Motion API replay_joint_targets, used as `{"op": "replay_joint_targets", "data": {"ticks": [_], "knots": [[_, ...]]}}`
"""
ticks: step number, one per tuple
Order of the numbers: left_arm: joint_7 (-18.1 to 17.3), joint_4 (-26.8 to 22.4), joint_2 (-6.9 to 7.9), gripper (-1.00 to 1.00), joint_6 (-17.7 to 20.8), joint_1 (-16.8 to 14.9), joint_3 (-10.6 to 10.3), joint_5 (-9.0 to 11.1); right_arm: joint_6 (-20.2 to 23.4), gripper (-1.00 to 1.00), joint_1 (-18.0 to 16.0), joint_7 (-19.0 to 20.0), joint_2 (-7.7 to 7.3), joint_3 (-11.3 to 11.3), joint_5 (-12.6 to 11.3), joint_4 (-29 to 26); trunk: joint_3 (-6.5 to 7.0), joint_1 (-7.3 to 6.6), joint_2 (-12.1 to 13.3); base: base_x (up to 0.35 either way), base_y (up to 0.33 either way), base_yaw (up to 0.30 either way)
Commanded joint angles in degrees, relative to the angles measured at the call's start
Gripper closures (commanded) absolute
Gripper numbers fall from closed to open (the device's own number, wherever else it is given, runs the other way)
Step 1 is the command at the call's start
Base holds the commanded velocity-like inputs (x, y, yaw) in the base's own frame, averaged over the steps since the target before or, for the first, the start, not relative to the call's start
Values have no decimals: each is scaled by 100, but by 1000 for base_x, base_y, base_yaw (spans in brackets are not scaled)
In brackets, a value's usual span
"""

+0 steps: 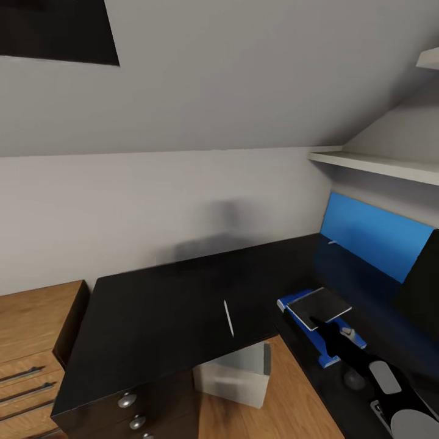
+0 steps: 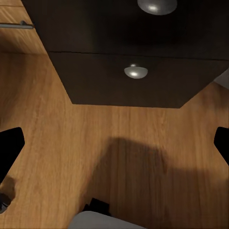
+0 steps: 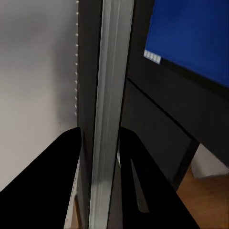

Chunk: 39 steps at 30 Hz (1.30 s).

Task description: In the bedroom, organize the workspace by keeping the computer under the desk, ensuring the monitor is on the desk, placing the keyboard on the desk next to the monitor, placing the mouse on the desk next to the keyboard, moving the folder from the swivel chair onto the desk next to the mouse, stacking the notebook on top of the folder with the pen on top of the notebook, and positioning the swivel chair next to the desk.

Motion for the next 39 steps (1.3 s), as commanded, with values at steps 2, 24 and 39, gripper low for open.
{"op": "replay_joint_targets", "data": {"ticks": [2, 24, 39], "knots": [[-10, -9, -1, -100, -3, 2, -9, 52, 42, 100, -5, -85, 2, -23, -138, 4, -6, 2, -4, 85, 26, 0], [-10, -8, -1, -100, -3, 2, -9, 52, 44, 100, -5, -655, -1, -27, -827, 10, -6, 2, -4, 10, 3, 0], [-10, -9, -1, -100, -3, 2, -9, 52, 44, 100, -5, -665, 1, -24, -827, 18, -6, 2, -4, 24, 15, 0]]}}
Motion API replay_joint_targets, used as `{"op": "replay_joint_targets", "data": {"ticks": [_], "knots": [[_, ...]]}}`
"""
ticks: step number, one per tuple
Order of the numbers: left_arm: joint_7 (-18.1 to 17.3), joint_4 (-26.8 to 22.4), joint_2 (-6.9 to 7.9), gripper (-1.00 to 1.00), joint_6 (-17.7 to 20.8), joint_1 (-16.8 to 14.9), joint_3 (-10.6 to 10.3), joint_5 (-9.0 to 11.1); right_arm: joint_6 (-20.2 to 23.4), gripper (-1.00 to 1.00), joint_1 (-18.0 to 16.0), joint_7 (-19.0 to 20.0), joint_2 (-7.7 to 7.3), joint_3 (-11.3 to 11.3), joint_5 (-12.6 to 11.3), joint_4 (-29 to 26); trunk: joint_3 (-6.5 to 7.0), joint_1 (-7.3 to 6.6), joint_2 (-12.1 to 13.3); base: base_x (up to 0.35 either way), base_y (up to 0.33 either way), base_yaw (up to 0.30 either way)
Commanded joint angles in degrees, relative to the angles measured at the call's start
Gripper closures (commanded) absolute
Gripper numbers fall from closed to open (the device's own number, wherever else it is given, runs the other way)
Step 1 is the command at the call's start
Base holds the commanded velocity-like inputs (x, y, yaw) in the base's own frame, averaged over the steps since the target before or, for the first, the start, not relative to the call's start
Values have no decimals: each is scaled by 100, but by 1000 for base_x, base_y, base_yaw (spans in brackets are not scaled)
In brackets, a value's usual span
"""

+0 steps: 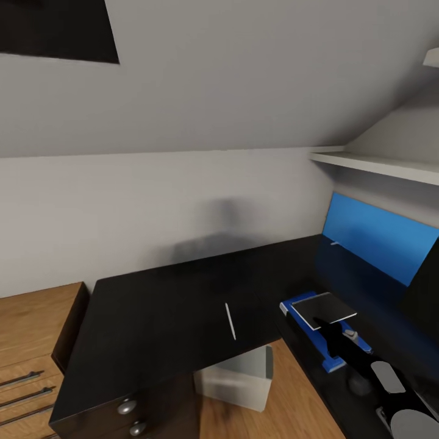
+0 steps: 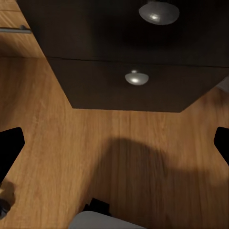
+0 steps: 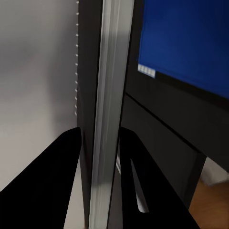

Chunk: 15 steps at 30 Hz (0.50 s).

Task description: In the bedroom, organize the workspace by keeping the computer under the desk, ensuring the monitor is on the desk, placing the keyboard on the desk next to the monitor, placing the mouse on the desk next to the keyboard, moving the folder from the swivel chair onto the desk next to the mouse, stacking the notebook on top of the folder with the pen on top of the notebook, and positioning the swivel chair next to the desk.

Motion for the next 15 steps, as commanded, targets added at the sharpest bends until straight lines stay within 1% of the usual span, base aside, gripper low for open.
{"op": "replay_joint_targets", "data": {"ticks": [1, 6, 15], "knots": [[-10, -9, -1, -100, -3, 2, -9, 52, 44, 100, -6, 6, 3, -29, -7, 0, -6, 2, -4, 124, 91, 0], [-10, -9, -2, -100, -3, 2, -9, 52, 42, 100, -6, 12, 3, -29, -6, 12, -6, 2, -4, 65, 48, 0], [-10, -9, -1, -100, -3, 2, -9, 52, 33, 100, -6, 57, 3, -36, -20, 42, -6, 2, -4, 12, 9, 0]]}}
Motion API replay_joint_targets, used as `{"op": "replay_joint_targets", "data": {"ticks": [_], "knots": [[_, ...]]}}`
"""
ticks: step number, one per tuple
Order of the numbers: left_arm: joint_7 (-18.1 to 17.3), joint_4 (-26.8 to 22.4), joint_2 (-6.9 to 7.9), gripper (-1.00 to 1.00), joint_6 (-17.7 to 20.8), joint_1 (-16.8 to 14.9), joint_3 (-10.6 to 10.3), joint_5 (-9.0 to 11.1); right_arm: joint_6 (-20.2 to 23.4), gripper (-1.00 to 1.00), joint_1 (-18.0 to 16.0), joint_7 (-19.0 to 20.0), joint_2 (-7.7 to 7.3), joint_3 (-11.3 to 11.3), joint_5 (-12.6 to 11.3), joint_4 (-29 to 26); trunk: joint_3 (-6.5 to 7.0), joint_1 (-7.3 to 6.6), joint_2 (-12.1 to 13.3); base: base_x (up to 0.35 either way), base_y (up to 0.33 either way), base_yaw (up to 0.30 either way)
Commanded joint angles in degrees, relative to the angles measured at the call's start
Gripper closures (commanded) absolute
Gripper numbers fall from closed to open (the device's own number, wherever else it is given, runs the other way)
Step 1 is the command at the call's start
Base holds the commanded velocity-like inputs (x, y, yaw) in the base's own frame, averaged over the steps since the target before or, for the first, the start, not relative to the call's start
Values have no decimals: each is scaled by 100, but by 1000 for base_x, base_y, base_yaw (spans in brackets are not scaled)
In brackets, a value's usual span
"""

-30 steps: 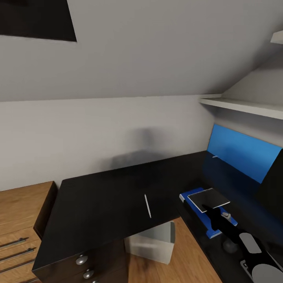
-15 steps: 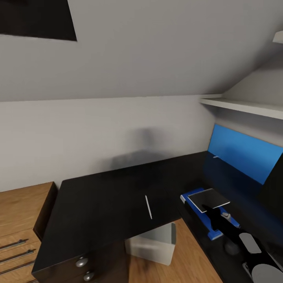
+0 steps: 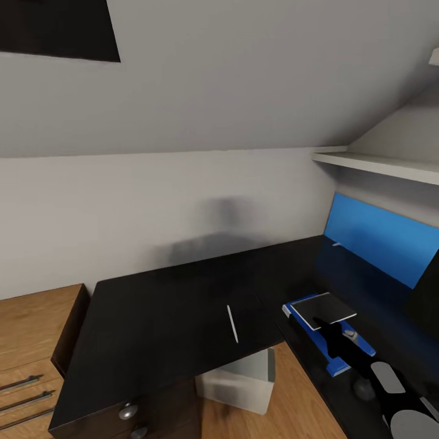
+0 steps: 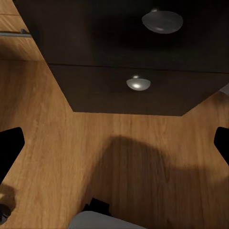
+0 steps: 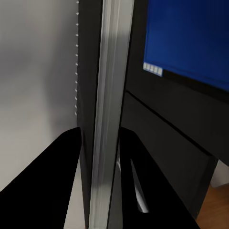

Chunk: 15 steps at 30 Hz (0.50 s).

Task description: In the bedroom, organize the workspace by keeping the computer under the desk, ensuring the monitor is on the desk, placing the keyboard on the desk next to the monitor, placing the mouse on the desk next to the keyboard, moving the folder from the swivel chair onto the desk next to the mouse, stacking the notebook on top of the folder with the pen on top of the notebook, and positioning the swivel chair next to the desk.

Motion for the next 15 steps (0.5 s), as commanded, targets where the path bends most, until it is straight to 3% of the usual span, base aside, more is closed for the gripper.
{"op": "replay_joint_targets", "data": {"ticks": [1, 15], "knots": [[-10, -10, -1, -100, -3, 2, -9, 52, 46, 100, -5, 12, 2, -28, -8, 2, -6, 1, -4, 3, 2, 0], [-3, -10, -1, -100, -3, 2, -9, 52, 55, 100, -5, 34, -5, -26, -11, 2, -6, 1, -4, 0, 0, 0]]}}
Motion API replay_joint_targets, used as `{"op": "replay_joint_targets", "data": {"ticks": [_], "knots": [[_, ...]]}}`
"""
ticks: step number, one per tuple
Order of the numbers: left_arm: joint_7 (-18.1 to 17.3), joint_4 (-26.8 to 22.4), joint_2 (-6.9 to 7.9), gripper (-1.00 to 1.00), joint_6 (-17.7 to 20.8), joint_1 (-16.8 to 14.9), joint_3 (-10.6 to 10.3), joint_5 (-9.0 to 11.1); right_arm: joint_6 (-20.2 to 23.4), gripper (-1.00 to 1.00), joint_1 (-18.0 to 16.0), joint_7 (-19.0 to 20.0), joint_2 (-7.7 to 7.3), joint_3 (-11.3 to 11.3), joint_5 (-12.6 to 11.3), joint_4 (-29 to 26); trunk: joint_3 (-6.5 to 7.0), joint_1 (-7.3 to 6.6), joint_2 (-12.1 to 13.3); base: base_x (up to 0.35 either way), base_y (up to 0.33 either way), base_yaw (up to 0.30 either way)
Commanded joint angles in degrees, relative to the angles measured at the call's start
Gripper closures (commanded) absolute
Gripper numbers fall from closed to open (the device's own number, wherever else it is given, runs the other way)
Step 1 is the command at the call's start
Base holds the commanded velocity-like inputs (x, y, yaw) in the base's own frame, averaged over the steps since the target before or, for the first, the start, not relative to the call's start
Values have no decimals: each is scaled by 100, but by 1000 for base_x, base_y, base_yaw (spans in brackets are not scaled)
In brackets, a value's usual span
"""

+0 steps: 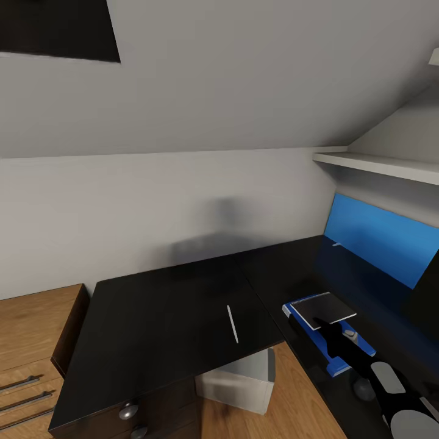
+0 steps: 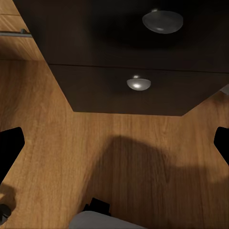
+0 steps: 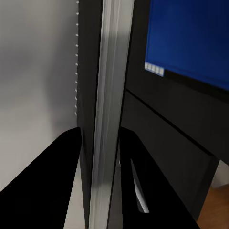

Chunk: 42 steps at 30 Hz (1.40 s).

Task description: In the bedroom, organize the workspace by keeping the computer under the desk, ensuring the monitor is on the desk, placing the keyboard on the desk next to the monitor, placing the mouse on the desk next to the keyboard, moving the folder from the swivel chair onto the desk next to the mouse, stacking the notebook on top of the folder with the pen on top of the notebook, and positioning the swivel chair next to the desk.

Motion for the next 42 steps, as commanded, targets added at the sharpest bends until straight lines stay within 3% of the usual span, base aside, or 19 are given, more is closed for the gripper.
{"op": "replay_joint_targets", "data": {"ticks": [1, 42], "knots": [[-9, -10, -1, -100, -4, 2, -9, 52, 43, 100, -5, 7, 2, -27, -8, 2, -6, 1, -4, 0, 0, 0], [-17, -10, -1, -100, -3, 2, -18, 61, 46, 100, -5, 11, -2, -16, -7, 4, -6, 1, -4, 0, 0, 0]]}}
